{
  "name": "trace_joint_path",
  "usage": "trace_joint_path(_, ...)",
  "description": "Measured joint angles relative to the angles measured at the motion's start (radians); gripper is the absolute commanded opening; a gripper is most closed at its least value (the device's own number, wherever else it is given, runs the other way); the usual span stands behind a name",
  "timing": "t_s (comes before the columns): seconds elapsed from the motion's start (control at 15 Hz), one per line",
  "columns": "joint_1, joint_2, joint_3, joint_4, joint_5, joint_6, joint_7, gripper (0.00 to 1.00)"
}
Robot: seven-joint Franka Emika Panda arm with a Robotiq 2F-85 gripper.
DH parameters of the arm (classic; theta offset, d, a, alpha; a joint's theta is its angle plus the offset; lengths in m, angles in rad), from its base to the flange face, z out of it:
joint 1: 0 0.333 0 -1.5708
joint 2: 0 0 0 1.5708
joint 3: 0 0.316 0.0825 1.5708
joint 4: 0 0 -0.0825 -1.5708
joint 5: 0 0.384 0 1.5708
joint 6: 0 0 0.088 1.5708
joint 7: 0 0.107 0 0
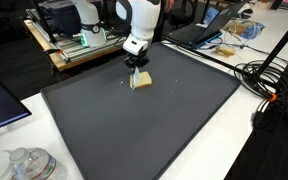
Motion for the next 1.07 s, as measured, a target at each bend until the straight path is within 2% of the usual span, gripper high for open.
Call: trace_joint_path(1.07, -0.001, 0.019, -0.029, 0.027, 0.000, -0.009, -0.035, 0.01)
